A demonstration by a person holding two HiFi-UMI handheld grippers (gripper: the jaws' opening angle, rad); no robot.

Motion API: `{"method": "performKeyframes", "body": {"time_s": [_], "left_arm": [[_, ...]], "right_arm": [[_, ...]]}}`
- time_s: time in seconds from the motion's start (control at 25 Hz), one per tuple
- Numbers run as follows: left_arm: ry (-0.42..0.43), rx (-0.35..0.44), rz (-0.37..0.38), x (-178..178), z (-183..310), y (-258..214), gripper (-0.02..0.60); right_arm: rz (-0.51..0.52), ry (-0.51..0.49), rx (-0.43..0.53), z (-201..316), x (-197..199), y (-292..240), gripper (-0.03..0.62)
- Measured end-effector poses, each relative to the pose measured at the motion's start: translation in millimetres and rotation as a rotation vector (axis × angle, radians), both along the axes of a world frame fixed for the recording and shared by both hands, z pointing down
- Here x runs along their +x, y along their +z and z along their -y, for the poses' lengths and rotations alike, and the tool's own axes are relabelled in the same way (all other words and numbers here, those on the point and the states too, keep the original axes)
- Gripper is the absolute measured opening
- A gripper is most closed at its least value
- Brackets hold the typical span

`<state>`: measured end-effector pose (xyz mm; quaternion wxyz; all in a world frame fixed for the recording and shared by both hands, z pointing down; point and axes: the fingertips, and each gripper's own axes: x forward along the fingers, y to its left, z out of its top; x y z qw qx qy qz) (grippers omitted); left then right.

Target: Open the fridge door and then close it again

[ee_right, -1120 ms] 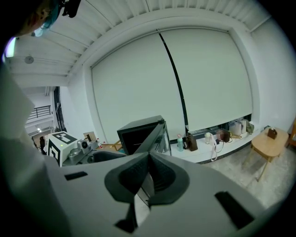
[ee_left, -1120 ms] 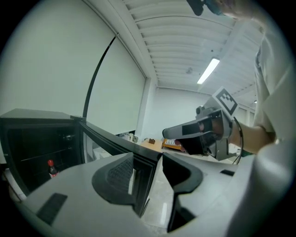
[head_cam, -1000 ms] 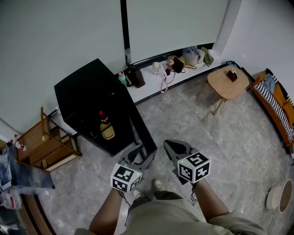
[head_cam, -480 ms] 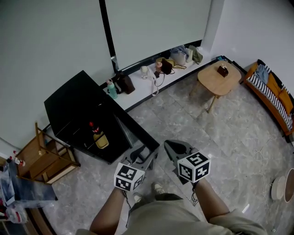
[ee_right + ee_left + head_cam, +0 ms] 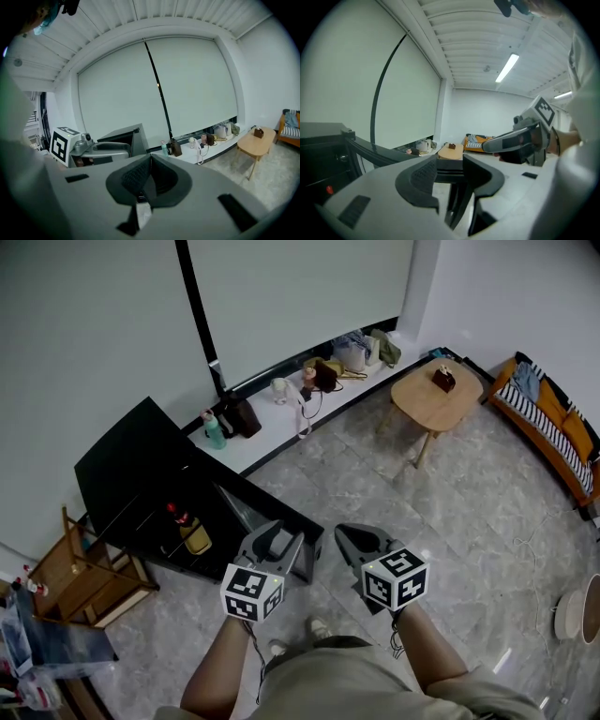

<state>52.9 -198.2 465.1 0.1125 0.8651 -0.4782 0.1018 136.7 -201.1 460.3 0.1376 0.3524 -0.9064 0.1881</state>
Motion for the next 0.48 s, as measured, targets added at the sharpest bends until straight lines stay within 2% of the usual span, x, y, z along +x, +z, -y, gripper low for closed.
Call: {"method": "performKeyframes", "body": {"time_s": [0.12, 0.32, 0.48], "left_arm": [[-0.017, -0.019, 0.114, -1, 14, 11, 0.181], [-0.035, -0.03, 0.099, 11, 32, 10, 0.183], [-0.025, -0.033, 0.126, 19, 50, 12, 0.183]], "right_arm": [[0.002, 0.011, -0.001, 7, 8, 2, -0.003], [0.0, 0.034, -0.011, 21, 26, 7, -0.004], [0.007, 0.049, -0.011, 32, 34, 9, -0.003]]}}
